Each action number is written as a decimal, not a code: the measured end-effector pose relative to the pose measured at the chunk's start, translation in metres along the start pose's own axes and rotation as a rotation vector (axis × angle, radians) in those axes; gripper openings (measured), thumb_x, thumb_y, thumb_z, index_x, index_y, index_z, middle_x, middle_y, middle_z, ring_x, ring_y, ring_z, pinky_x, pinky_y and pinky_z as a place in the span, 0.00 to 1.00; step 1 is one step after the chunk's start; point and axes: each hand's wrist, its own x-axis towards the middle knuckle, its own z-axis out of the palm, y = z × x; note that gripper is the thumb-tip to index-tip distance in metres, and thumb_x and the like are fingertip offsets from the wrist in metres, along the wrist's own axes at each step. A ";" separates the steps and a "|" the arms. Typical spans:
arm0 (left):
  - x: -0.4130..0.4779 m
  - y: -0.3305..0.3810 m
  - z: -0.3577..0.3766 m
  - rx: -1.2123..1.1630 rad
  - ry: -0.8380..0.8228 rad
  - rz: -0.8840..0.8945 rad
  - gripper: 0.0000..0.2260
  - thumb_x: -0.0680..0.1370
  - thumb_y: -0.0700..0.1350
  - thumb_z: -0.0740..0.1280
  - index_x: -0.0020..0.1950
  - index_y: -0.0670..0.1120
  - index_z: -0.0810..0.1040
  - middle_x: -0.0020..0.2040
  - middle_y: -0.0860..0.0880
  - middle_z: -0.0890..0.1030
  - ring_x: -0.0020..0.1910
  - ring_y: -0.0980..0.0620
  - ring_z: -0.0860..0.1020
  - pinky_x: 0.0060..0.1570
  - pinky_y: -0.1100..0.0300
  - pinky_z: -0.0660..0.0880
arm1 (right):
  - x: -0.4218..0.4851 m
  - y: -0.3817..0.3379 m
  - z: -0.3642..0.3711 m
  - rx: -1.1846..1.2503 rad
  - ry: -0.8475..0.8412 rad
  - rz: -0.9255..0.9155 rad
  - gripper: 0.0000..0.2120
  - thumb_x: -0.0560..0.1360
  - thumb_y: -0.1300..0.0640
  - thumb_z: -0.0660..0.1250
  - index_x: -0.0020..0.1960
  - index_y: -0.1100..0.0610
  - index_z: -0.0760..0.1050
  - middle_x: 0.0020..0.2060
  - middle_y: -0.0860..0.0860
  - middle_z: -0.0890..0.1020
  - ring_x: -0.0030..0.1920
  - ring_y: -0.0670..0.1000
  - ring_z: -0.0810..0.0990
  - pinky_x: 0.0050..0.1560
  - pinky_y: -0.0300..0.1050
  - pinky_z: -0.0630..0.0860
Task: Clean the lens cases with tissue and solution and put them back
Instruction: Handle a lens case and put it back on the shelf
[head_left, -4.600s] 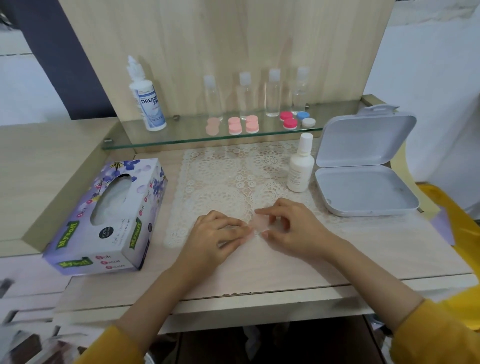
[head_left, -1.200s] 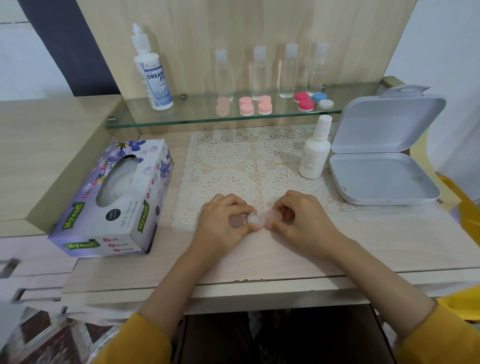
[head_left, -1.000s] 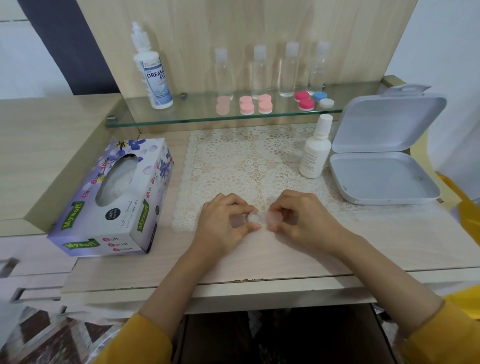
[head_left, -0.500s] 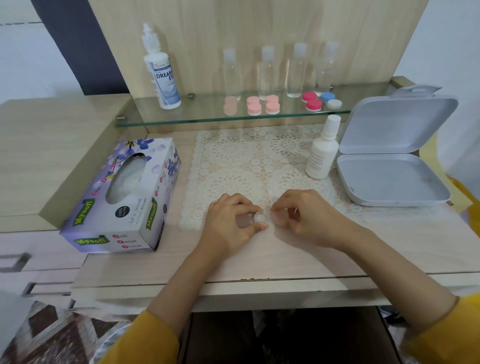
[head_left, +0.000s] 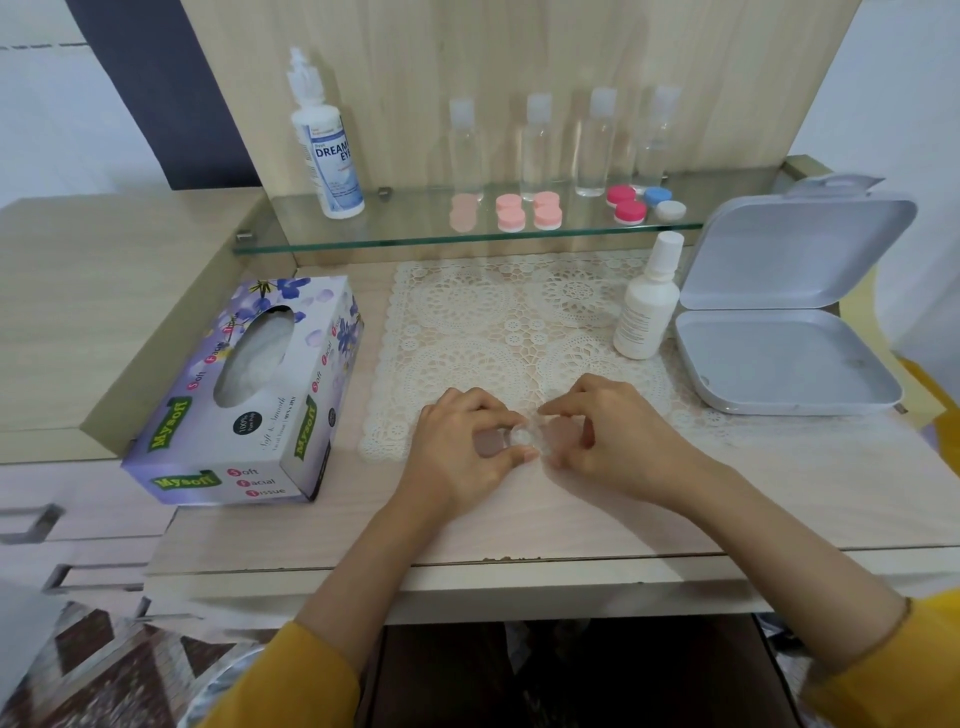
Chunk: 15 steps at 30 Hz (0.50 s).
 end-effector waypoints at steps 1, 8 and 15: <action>0.000 0.000 0.000 -0.003 0.002 0.002 0.24 0.62 0.65 0.62 0.46 0.51 0.84 0.43 0.55 0.79 0.44 0.56 0.70 0.50 0.55 0.68 | 0.000 0.000 0.001 -0.013 0.004 0.036 0.17 0.69 0.50 0.71 0.55 0.56 0.77 0.46 0.50 0.73 0.39 0.46 0.69 0.44 0.40 0.68; 0.000 -0.001 0.000 0.017 0.000 -0.001 0.22 0.63 0.65 0.63 0.46 0.52 0.84 0.44 0.56 0.79 0.45 0.57 0.70 0.51 0.57 0.66 | 0.000 -0.003 -0.003 -0.072 -0.005 0.034 0.08 0.71 0.57 0.66 0.49 0.57 0.78 0.43 0.51 0.74 0.45 0.53 0.74 0.42 0.42 0.68; 0.000 0.000 0.000 0.019 0.009 -0.020 0.17 0.63 0.58 0.68 0.46 0.51 0.84 0.44 0.56 0.78 0.46 0.56 0.70 0.52 0.59 0.64 | -0.001 -0.003 -0.004 -0.052 0.027 0.079 0.13 0.69 0.51 0.71 0.49 0.58 0.77 0.45 0.51 0.75 0.45 0.52 0.73 0.44 0.43 0.68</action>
